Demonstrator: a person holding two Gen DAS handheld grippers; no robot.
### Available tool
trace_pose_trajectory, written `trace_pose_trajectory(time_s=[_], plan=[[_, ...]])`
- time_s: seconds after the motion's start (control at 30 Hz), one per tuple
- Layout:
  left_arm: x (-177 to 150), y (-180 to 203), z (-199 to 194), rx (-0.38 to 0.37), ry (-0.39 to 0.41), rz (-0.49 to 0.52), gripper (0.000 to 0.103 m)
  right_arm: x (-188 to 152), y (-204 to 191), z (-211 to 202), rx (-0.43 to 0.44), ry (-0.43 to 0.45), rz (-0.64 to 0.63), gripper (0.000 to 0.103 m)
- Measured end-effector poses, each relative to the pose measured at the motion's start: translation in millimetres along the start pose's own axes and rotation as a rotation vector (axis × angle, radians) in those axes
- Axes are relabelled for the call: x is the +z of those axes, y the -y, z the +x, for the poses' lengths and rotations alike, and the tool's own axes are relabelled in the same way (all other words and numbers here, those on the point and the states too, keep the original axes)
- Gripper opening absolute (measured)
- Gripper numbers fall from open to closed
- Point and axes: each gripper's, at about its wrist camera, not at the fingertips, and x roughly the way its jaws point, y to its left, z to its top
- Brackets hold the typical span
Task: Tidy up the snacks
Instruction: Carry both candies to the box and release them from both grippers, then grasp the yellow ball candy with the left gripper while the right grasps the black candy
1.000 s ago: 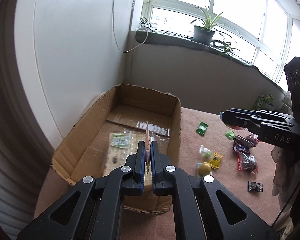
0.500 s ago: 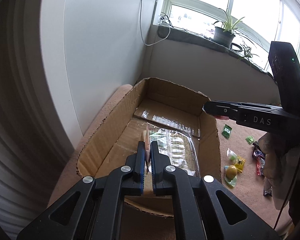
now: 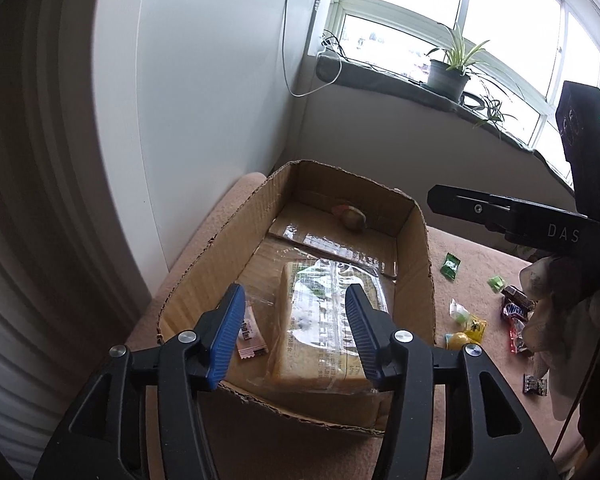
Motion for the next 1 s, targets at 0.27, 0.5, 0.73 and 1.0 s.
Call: trace_pose_trajectory(time_s=[0.27,0.5,0.73,1.0], plan=[[-2,18,-14,-0.024,0.014,0.02,0.051,-11,21,-51,-0.047,0.057,0.017,0.087],[-9,43,-25,-0.078,0.021,0.049,0.051,-41,46,-109,-0.095,0.106,0.058,0.087],[-18,73,-32,-0.14,0.021,0.086,0.051,-87,75,-163,-0.171,0.142,0.121,0.087],[-33,111,-30,-0.216,-0.01,0.143,0.051,-160,100,-185,-0.195,0.073,0.181,0.087]])
